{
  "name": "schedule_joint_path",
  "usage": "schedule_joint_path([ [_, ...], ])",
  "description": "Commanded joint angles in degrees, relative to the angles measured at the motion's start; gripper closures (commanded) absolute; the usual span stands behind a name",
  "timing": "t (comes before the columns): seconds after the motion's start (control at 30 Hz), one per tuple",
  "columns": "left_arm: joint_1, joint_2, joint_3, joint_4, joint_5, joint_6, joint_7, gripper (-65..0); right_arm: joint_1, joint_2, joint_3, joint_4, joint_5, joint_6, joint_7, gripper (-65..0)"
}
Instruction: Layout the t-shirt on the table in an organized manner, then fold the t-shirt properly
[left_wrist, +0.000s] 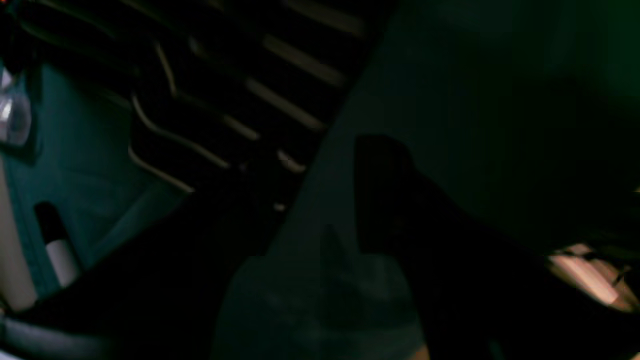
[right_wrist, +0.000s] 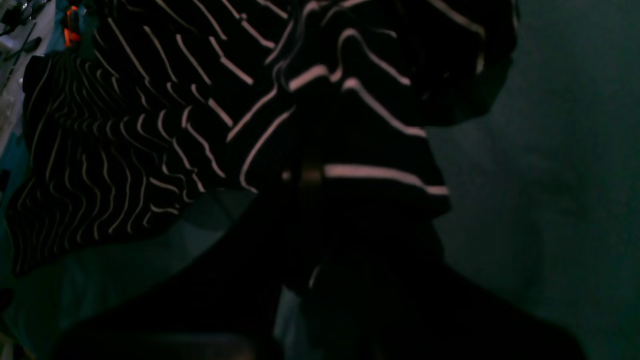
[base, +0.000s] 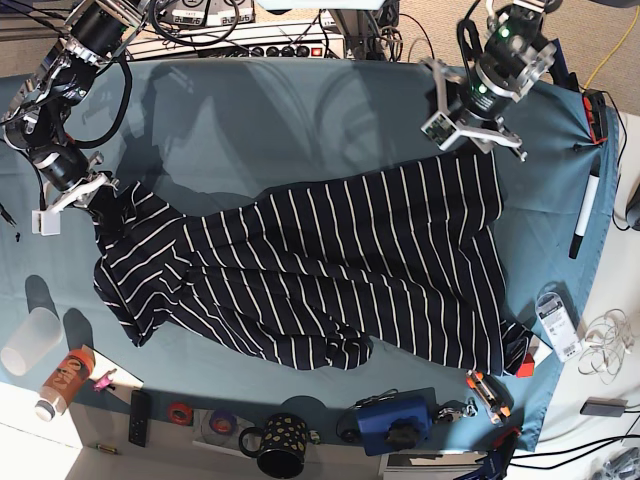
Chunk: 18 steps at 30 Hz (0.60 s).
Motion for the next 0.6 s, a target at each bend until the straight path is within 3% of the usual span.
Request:
schedule_joint_path([
  [0.0,-1.14,-0.35,-0.26,-1.03,0.81,0.61,-0.98,-25.8,0.68,1.29,0.22,1.01,1.53,0.1,1.53,0.0],
  [0.37,-8.26,-2.05,-0.24,-15.08,3.13,0.68,-0.98,-24.2,0.68,1.31,0.2,1.01,1.51,0.1,1.53,0.0],
  [0.57,-8.59,-2.05,-0.26,-16.17,0.57,1.11,-0.92,0.0,0.68,1.31,0.22,1.01,1.51,0.1,1.73,0.0],
])
